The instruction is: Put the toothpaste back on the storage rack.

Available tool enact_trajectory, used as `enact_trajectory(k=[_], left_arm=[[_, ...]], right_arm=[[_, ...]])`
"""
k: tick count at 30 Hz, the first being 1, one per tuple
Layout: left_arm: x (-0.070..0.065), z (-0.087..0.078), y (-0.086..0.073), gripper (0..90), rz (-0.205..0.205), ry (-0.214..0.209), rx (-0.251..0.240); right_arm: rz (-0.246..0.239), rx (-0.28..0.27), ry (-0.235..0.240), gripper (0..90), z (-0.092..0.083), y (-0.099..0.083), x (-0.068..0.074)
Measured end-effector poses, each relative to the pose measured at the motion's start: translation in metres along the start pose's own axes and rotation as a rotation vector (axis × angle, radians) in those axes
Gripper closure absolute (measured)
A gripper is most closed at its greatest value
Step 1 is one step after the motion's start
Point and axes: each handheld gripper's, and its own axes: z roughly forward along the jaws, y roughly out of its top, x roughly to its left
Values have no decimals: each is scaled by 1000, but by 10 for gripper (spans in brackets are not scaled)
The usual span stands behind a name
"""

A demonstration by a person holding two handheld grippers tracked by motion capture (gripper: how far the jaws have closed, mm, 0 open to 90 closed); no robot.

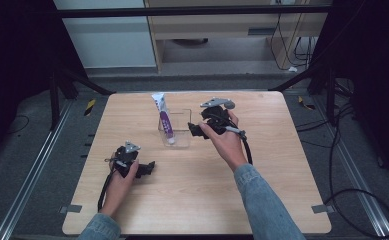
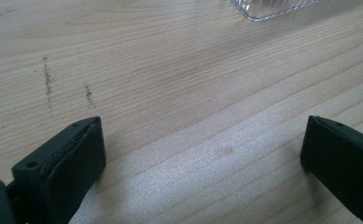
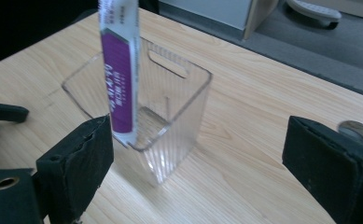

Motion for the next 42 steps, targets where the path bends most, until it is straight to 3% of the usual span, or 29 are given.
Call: enact_trajectory(k=[19, 42], left_arm=[[0, 0, 0, 0, 0, 0, 0], [0, 0, 0, 0, 1, 1, 1]], right_arm=[[16, 10, -101, 94, -34, -39, -43], [108, 66, -151, 105, -55, -95, -77]])
